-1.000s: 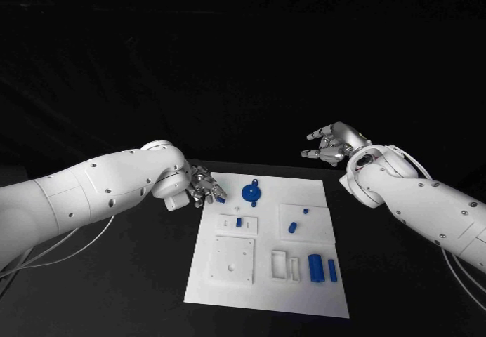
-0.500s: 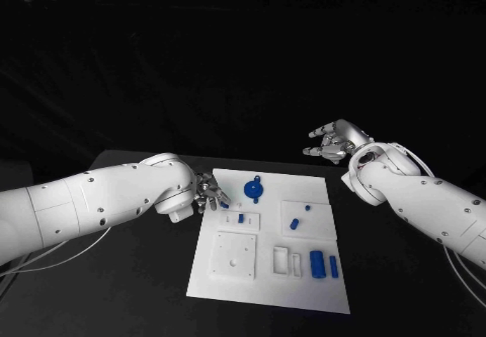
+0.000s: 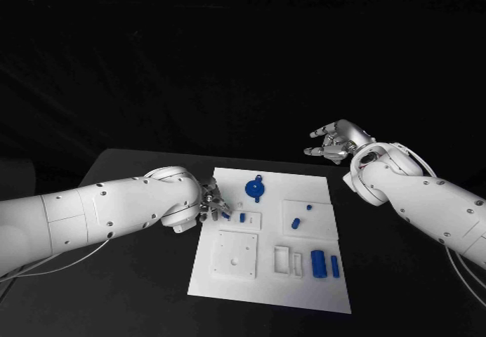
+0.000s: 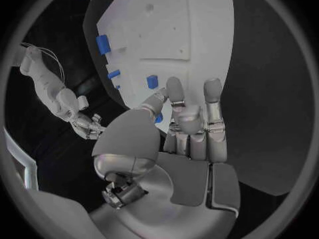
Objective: Assemble the parts on the task board
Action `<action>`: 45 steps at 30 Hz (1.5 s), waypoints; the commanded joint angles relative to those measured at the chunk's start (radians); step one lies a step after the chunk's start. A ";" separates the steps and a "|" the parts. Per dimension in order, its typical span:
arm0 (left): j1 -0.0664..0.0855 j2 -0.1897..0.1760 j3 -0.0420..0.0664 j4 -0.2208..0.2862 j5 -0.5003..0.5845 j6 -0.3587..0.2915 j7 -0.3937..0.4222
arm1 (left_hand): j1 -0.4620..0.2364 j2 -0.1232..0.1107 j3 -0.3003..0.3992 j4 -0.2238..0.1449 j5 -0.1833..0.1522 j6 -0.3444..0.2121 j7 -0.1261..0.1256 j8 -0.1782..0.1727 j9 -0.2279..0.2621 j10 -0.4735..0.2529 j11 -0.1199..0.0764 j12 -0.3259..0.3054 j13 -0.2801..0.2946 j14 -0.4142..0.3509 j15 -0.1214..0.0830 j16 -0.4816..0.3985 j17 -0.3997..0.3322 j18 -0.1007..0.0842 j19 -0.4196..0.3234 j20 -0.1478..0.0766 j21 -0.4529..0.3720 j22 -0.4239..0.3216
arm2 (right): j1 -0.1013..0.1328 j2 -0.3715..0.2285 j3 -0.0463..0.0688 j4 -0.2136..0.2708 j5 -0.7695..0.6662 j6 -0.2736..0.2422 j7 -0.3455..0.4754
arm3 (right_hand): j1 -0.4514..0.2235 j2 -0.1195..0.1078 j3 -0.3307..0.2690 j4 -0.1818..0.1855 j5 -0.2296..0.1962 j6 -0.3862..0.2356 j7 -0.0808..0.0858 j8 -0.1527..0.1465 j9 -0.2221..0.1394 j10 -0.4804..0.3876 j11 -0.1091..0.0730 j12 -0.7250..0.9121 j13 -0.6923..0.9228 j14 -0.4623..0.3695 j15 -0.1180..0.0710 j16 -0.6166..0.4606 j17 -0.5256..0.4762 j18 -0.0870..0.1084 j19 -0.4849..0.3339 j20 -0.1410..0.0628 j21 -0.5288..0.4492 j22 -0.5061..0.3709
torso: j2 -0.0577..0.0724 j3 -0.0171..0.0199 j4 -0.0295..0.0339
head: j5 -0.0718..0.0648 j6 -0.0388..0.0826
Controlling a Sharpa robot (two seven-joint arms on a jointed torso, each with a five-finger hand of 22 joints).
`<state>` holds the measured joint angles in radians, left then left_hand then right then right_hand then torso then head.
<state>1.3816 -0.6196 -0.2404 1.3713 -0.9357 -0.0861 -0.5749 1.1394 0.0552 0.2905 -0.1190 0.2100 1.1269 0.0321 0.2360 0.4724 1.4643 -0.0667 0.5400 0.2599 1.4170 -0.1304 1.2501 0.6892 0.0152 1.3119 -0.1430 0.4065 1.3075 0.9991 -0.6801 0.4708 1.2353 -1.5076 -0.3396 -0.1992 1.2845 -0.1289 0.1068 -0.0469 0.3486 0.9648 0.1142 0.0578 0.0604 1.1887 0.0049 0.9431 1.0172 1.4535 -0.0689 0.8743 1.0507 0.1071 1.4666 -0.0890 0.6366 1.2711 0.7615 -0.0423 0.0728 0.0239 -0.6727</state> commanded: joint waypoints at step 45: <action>-0.016 0.021 -0.001 -0.007 -0.084 0.102 -0.015 | 0.015 0.003 0.013 -0.008 0.004 0.063 -0.055 -0.010 0.455 0.047 -0.007 0.006 -0.005 0.009 -0.001 -0.003 0.001 0.010 0.003 -0.001 0.017 0.018 | -0.004 -0.003 0.000 0.001 0.013 0.030 0.008 | -0.007 0.001 -0.001 0.009 -0.004 0.009 0.000 0.003 0.000 -0.004 0.000 -0.002 0.000 -0.002 0.002 -0.005 -0.001 0.013 0.050 0.004 -0.003 0.000 | 0.000 -0.0001 0.0003 | -0.008 -0.004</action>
<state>1.3725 -0.6000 -0.2363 1.3642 -1.0088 -0.0424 -0.5774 1.1413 0.0571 0.2905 -0.1194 0.2121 1.1269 0.0321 0.2238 0.6167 1.4649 -0.0660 0.5439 0.2564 1.4206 -0.1334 1.2501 0.6912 0.0152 1.3118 -0.1430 0.4212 1.3079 0.9959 -0.6834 0.4707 1.2353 -1.4933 -0.3225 -0.1983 1.2845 -0.1289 0.1025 -0.0427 0.3486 0.9648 0.1142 0.0578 0.0604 1.1887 0.0048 0.9431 1.0172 1.4535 -0.0689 0.8743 1.0509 0.1071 1.4666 -0.0890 0.6366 1.2713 0.7615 -0.0424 0.0734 0.0146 -0.6784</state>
